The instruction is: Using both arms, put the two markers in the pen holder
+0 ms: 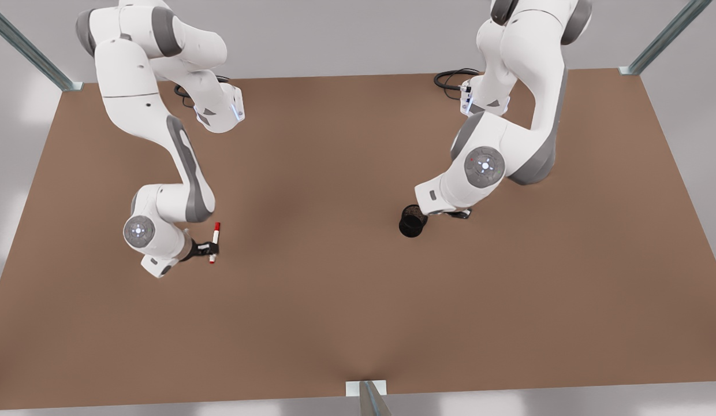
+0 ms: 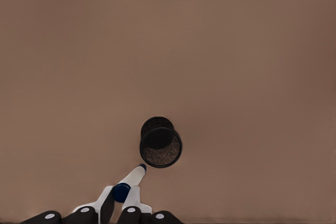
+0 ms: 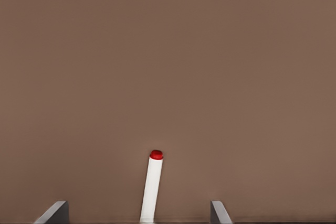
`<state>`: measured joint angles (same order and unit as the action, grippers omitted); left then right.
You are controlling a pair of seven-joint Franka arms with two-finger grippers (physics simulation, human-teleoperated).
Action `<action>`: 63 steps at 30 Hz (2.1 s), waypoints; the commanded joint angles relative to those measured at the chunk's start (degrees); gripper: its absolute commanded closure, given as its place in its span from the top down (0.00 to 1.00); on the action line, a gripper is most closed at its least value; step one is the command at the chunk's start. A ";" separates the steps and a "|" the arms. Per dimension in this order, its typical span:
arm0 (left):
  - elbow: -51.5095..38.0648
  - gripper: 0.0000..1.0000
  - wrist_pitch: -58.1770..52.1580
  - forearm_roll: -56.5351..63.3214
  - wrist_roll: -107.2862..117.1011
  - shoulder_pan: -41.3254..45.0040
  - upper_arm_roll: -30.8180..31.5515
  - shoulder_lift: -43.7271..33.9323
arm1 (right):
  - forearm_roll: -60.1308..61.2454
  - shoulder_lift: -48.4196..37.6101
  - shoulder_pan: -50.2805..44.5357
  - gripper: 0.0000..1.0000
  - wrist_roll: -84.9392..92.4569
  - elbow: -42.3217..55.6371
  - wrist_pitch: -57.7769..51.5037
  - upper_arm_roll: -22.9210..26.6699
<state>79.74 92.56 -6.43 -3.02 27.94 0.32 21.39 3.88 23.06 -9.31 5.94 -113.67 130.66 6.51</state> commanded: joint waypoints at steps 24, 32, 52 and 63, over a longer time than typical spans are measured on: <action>7.01 0.21 8.25 -2.89 27.54 2.12 0.12 5.68 | 1.31 5.76 0.17 0.45 -0.75 -7.17 15.77 -0.80; 7.98 0.91 8.51 -2.54 27.01 2.21 0.04 6.91 | 1.31 6.12 0.26 0.38 -0.75 -7.26 15.77 -0.80; -3.71 1.00 -9.86 8.54 2.76 -24.77 0.12 -7.24 | 0.96 -4.78 -0.36 0.24 0.56 -2.52 9.62 -3.26; -3.36 1.00 -9.86 8.10 2.32 -25.47 0.04 -6.89 | 0.96 -6.81 -0.62 0.23 -4.80 11.01 2.23 -14.86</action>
<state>76.40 83.12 1.68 5.38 2.43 0.35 14.57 5.53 16.10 -9.75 7.03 -102.83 134.62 -7.51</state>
